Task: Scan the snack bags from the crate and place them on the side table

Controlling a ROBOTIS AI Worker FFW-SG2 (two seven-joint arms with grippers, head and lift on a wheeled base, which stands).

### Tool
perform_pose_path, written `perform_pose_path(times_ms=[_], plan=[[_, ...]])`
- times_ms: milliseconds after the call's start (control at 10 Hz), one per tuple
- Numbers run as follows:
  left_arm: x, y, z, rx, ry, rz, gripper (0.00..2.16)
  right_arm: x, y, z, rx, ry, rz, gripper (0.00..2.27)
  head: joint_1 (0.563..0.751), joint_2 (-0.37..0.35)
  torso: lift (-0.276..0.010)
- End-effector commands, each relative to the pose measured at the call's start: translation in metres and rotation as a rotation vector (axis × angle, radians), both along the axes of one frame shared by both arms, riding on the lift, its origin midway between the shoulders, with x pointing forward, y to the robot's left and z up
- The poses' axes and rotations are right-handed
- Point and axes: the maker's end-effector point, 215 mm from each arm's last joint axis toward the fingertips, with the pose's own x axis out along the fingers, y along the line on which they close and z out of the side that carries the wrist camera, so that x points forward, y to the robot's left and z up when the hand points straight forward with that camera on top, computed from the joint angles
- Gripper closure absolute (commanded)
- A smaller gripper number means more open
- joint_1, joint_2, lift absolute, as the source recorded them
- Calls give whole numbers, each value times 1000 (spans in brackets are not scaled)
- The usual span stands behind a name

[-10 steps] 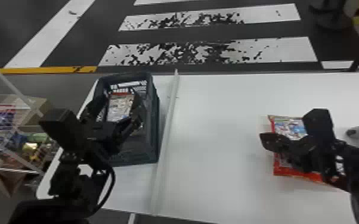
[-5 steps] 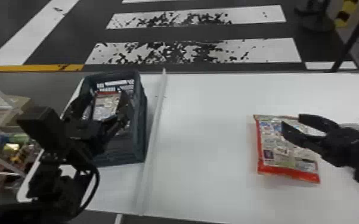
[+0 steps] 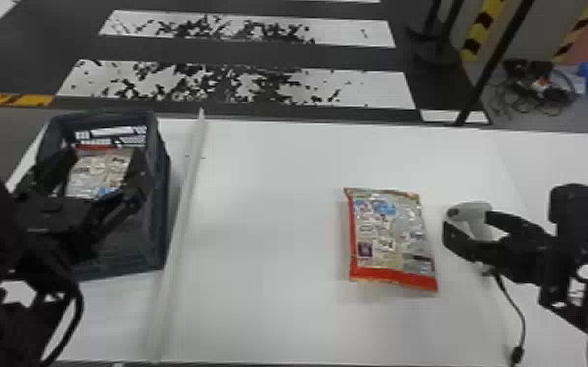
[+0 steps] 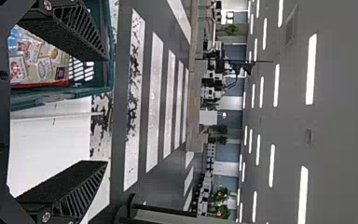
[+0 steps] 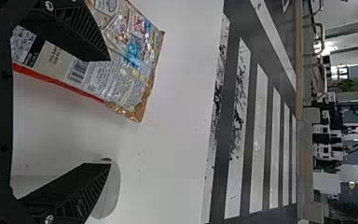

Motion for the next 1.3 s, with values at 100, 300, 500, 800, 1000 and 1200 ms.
perform_pose_path(times_ms=[100,300,500,800,1000,1200], plan=[[0,-16,-2,-9,4,-23,87,-4,-41,-20,-37,50,-50,76,695,-104,-94],[0,-22,-4,-13,12,-32,87,0,-67,-37,-59,91,-71,80,695,-163,-94],[-2,-23,-8,-7,22,-32,87,5,-80,-52,-59,132,-71,97,695,-196,-94],[-3,-27,-13,-6,30,-39,87,8,-80,-68,-41,184,-66,410,695,-217,-94],[-4,-29,-15,-6,35,-41,87,8,-67,-76,-36,218,-45,1656,695,-218,-94],[-4,-29,-14,-6,34,-41,87,12,-68,-73,-55,189,-48,2108,695,-209,-94]])
